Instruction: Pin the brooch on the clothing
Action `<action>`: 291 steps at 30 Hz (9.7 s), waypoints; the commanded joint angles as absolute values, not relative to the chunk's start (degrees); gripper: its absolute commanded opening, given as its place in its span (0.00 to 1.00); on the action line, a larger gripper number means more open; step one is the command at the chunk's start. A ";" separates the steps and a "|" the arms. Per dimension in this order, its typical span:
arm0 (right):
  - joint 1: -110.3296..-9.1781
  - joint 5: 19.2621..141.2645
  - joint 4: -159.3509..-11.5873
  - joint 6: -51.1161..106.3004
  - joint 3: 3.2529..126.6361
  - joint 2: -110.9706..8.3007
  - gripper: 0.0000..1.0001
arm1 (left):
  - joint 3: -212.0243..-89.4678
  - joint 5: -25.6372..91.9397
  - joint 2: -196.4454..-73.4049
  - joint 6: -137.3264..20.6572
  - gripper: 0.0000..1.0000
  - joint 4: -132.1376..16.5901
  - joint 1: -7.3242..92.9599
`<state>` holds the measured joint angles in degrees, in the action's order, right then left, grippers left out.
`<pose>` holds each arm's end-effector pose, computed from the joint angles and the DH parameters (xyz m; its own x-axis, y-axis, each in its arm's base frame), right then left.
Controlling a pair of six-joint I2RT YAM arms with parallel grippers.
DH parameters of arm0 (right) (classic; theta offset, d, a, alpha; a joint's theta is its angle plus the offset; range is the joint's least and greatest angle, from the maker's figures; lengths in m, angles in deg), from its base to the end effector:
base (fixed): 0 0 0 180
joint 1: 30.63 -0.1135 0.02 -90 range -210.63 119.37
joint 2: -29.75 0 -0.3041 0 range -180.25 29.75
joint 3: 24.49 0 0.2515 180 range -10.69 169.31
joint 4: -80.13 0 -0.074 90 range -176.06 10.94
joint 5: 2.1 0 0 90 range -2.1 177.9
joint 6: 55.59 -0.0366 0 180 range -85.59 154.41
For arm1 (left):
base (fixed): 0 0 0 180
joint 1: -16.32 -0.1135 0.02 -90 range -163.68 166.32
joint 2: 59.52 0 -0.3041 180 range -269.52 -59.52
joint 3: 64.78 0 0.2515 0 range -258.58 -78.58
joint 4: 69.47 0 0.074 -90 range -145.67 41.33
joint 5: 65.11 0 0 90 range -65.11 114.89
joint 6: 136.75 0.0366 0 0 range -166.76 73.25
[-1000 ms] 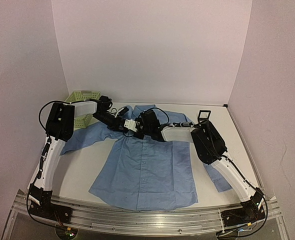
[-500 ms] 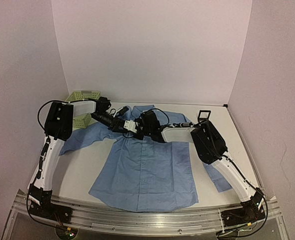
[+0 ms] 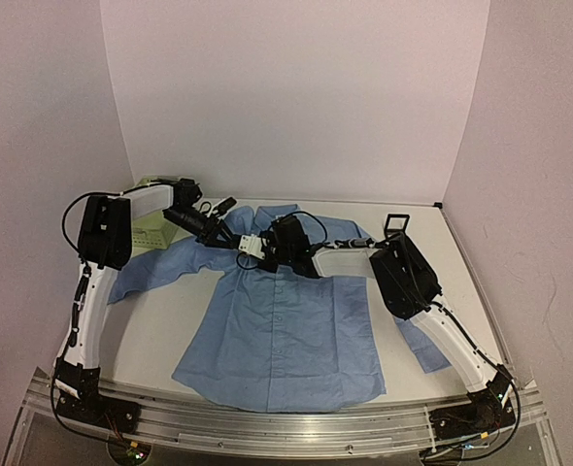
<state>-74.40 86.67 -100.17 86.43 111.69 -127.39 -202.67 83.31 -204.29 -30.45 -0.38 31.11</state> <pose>0.4606 0.4423 0.1027 0.3998 -0.7083 -0.5818 -0.6354 0.2433 -0.7329 0.5148 -0.1682 0.1684 -0.8068 0.3650 -0.4647 0.5832 0.3659 -0.7252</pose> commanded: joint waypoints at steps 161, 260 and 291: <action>-71.26 63.44 -97.02 -13.19 116.22 -132.13 0.26 | -201.28 67.65 -207.05 -52.85 0.00 -14.02 35.30; -79.67 87.90 -75.25 12.35 110.86 -125.41 0.19 | -188.06 55.96 -192.34 -17.19 0.36 -11.31 32.60; -79.71 92.59 -76.70 7.49 116.17 -128.96 0.15 | -171.53 56.75 -190.58 -12.49 0.04 -15.11 35.27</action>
